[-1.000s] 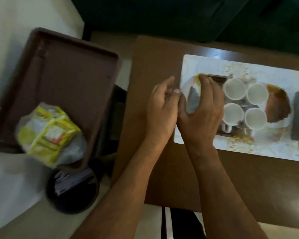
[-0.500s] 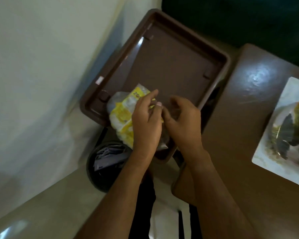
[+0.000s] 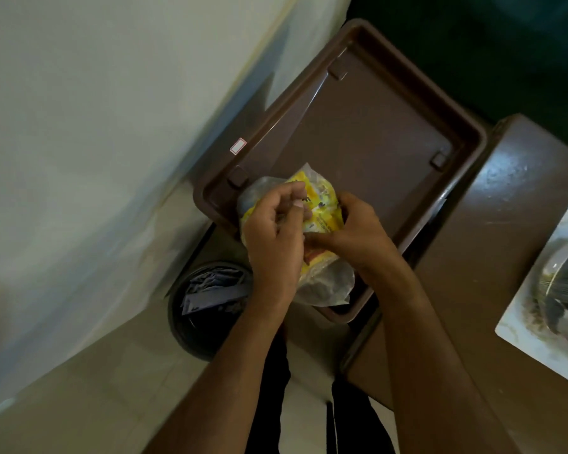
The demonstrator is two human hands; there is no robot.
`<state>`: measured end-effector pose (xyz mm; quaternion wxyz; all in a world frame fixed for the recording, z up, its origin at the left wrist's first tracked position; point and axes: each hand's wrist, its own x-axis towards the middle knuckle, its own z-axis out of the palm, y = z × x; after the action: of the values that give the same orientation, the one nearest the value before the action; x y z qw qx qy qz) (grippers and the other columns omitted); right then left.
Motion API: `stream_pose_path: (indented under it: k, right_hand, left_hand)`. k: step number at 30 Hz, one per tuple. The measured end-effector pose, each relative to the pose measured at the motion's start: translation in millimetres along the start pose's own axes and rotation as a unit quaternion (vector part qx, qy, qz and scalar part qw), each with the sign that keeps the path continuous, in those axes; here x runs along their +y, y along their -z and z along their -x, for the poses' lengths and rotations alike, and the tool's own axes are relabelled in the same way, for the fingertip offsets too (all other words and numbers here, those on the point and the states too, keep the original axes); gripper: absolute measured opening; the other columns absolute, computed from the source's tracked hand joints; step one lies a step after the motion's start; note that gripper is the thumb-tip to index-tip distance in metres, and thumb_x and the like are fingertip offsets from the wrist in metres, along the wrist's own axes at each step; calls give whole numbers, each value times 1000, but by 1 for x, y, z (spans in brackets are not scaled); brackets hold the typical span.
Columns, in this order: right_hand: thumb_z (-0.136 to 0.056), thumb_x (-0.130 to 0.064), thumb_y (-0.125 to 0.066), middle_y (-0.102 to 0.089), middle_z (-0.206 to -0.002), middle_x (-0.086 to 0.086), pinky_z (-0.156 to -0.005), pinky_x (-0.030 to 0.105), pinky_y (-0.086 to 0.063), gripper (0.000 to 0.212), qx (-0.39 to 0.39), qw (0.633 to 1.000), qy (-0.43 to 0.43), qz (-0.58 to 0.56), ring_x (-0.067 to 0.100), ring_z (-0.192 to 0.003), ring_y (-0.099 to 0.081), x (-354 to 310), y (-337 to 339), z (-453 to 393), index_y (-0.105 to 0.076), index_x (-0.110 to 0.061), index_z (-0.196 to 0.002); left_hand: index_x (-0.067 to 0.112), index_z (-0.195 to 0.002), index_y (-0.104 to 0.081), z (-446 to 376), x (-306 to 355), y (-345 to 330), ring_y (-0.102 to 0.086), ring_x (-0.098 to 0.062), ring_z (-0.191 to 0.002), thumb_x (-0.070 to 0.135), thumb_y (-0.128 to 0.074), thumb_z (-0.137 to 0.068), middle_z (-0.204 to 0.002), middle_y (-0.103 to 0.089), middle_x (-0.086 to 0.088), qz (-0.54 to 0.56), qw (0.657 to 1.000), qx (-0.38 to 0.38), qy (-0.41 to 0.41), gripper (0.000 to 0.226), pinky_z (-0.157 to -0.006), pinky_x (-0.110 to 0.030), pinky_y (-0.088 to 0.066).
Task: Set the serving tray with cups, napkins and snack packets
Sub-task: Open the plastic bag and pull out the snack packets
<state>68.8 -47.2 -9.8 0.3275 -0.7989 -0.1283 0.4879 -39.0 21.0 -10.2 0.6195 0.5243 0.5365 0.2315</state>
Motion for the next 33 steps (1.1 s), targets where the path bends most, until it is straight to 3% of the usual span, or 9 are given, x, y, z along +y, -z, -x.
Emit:
stream_pose_path:
  k: [5, 8, 11, 13, 16, 18, 22, 26, 33]
  right_hand:
    - [-65, -14, -100, -78, -100, -4, -75, 31, -66, 59, 50, 995, 16, -84, 7, -87, -78, -6, 4, 9, -67, -22, -113]
    - [-70, -6, -96, -82, -105, 5, -80, 43, -68, 56, 106, 960, 2, -257, 20, -93, -82, -9, 16, 13, -69, -12, -118]
    - [-80, -5, -87, -81, -115, 13, -91, 59, -64, 53, 111, 898, -27, -424, 33, -103, -80, -9, 29, 13, -67, -6, -128]
    - [-84, -5, -84, -79, -120, 14, -92, 62, -62, 52, 108, 880, -32, -461, 34, -106, -79, -10, 35, 14, -66, -6, -132]
    - [-86, -4, -82, -80, -119, 13, -91, 59, -64, 49, 110, 880, -27, -460, 32, -104, -80, -10, 39, 19, -65, -5, -132]
    - [-87, -4, -81, -80, -118, 14, -91, 58, -64, 47, 111, 882, -28, -458, 32, -104, -80, -8, 42, 21, -66, -4, -131]
    - [-85, -2, -81, -80, -118, 15, -90, 59, -64, 45, 134, 878, -27, -458, 33, -104, -80, -2, 52, 22, -68, -4, -129]
    - [-81, 1, -83, -79, -118, 16, -87, 53, -66, 51, 148, 884, -12, -442, 33, -103, -80, 3, 57, 24, -67, -1, -130]
    - [-76, 6, -86, -80, -114, 15, -85, 53, -67, 56, 211, 896, 22, -389, 30, -99, -81, 11, 60, 27, -65, 0, -127]
  left_hand:
    - [10, -125, -71, -2, 15, -1, -69, -12, -110, 1, -61, -99, -118, -74, -1, -21, 997, 2, -71, 30, -99, -37, -59]
    - [11, -135, -64, -7, 16, 1, -64, -12, -122, 6, -63, -99, -130, -68, -1, -30, 994, 32, -101, 37, -108, -39, -54]
    - [17, -151, -51, -12, 14, 2, -58, -9, -134, 28, -67, -101, -147, -59, 3, -35, 999, 18, -18, 53, -112, -36, -53]
    - [20, -154, -48, -15, 14, 3, -63, -17, -133, 42, -61, -104, -148, -61, -2, 35, 994, -54, 90, 56, -110, -43, -55]
    - [16, -144, -62, -20, 18, 2, -68, -32, -128, 53, -42, -110, -138, -71, -12, 195, 937, -187, 220, 54, -114, -59, -49]
    - [14, -141, -65, -21, 23, -2, -69, -34, -127, 51, -46, -109, -136, -72, -14, 203, 928, -205, 234, 53, -112, -57, -51]
    - [1, -121, -75, -23, 28, -11, -79, -27, -100, 28, -71, -99, -114, -80, -15, 139, 957, -143, 209, 35, -78, -36, -64]
    - [3, -115, -74, -25, 25, -11, -80, -25, -97, 13, -82, -88, -107, -82, -11, 125, 962, -108, 219, 30, -77, -37, -65]
    - [15, -120, -53, -24, 11, -25, -73, -17, -104, 9, -94, -74, -119, -69, -6, 9, 987, -30, 160, 62, -85, -37, -64]
